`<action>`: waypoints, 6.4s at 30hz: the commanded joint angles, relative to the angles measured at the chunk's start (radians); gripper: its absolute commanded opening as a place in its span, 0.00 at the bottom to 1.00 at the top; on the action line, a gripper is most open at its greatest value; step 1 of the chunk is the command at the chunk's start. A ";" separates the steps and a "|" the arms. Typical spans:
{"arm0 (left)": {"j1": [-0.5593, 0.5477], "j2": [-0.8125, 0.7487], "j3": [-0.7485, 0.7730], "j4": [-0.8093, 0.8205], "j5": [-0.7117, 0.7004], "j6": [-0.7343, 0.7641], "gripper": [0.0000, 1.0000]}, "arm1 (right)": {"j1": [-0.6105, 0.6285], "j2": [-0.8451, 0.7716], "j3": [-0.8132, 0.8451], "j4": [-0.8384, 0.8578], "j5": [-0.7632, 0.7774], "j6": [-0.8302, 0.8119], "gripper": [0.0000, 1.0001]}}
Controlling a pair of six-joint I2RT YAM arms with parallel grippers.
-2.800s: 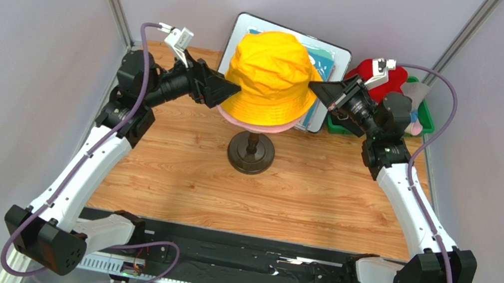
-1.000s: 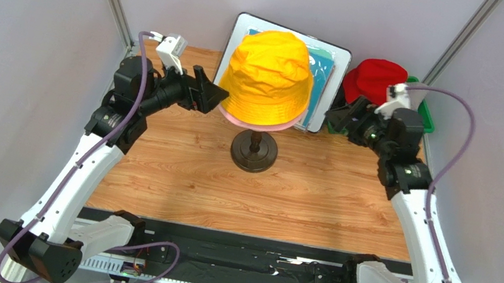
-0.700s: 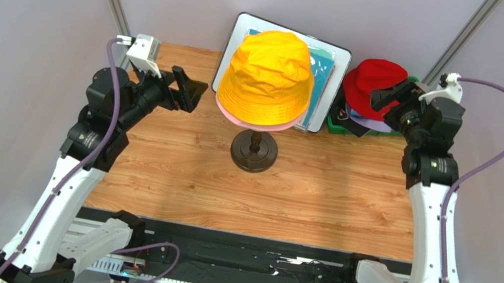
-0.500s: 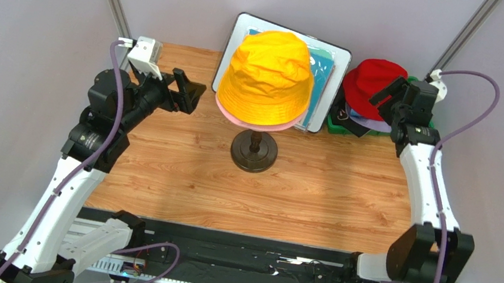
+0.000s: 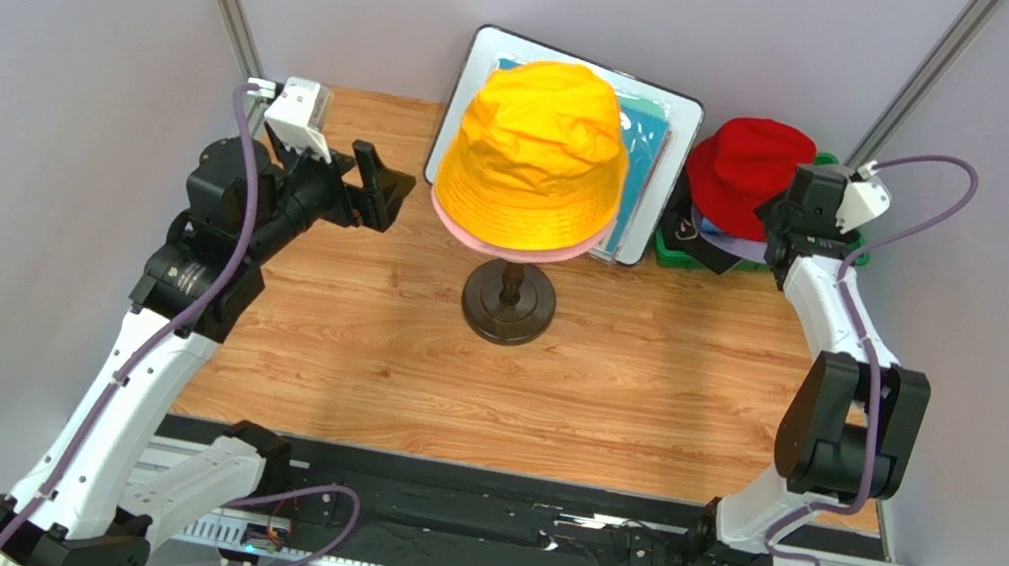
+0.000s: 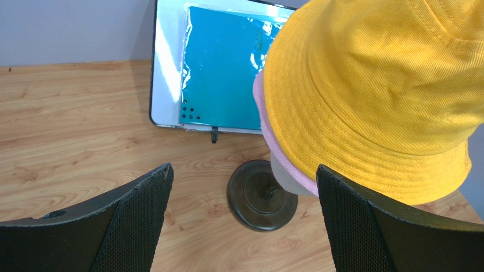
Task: Stack the hats
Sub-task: Pick up the hat from the bin, then stack the hat on the hat.
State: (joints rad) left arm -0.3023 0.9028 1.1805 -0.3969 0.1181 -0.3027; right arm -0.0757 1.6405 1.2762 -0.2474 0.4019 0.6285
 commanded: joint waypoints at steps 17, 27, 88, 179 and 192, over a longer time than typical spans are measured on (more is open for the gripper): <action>0.023 0.021 -0.005 0.016 0.048 0.008 0.99 | -0.029 0.212 0.051 0.232 0.071 0.071 0.59; 0.054 0.025 -0.012 0.027 0.078 -0.009 0.98 | -0.029 0.205 0.046 0.344 0.069 0.030 0.20; 0.063 -0.074 -0.050 0.064 0.074 -0.010 0.97 | 0.401 -0.024 0.978 -0.017 -0.147 -0.234 0.00; -0.162 0.166 0.080 0.613 0.292 -0.744 0.79 | 0.987 -0.488 -0.001 0.435 -0.278 -0.050 0.00; -0.162 0.157 0.053 0.572 0.282 -0.760 0.79 | 0.987 -0.502 0.058 0.369 -0.268 -0.084 0.00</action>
State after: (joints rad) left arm -0.4622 1.0611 1.2297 0.1730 0.3840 -1.0508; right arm 0.8986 1.1538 1.2709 0.1310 0.1482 0.5659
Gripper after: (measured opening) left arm 0.795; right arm 0.010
